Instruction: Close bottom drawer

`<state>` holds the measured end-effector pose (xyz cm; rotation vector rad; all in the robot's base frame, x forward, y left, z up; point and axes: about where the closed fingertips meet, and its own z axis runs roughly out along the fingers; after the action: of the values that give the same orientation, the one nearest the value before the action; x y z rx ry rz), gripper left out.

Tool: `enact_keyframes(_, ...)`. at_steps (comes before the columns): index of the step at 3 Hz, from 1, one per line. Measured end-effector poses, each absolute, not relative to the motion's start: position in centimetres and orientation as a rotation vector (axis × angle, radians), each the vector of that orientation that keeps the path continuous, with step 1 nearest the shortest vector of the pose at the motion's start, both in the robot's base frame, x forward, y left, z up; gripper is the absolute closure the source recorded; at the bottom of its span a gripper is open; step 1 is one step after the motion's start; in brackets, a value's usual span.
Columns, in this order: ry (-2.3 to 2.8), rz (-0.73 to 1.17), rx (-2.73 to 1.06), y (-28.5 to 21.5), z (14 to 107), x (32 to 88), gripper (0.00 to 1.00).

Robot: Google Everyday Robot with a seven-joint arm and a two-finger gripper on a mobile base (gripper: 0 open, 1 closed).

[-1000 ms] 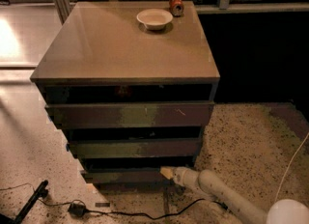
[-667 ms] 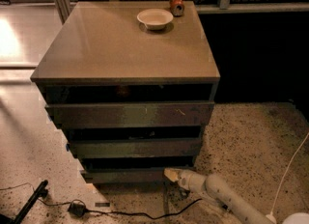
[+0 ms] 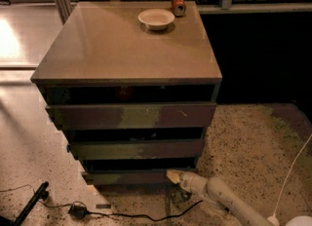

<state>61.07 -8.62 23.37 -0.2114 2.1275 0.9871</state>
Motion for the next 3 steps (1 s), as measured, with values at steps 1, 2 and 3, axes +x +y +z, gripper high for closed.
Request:
enact_keyframes(1, 2.166, 0.982, -0.153, -9.37, 20.85, 60.79, 1.00)
enact_keyframes(2, 2.166, 0.982, -0.153, -9.36, 20.85, 60.78, 1.00)
enact_keyframes(3, 2.142, 1.000, -0.138, -8.51, 20.61, 61.67, 1.00)
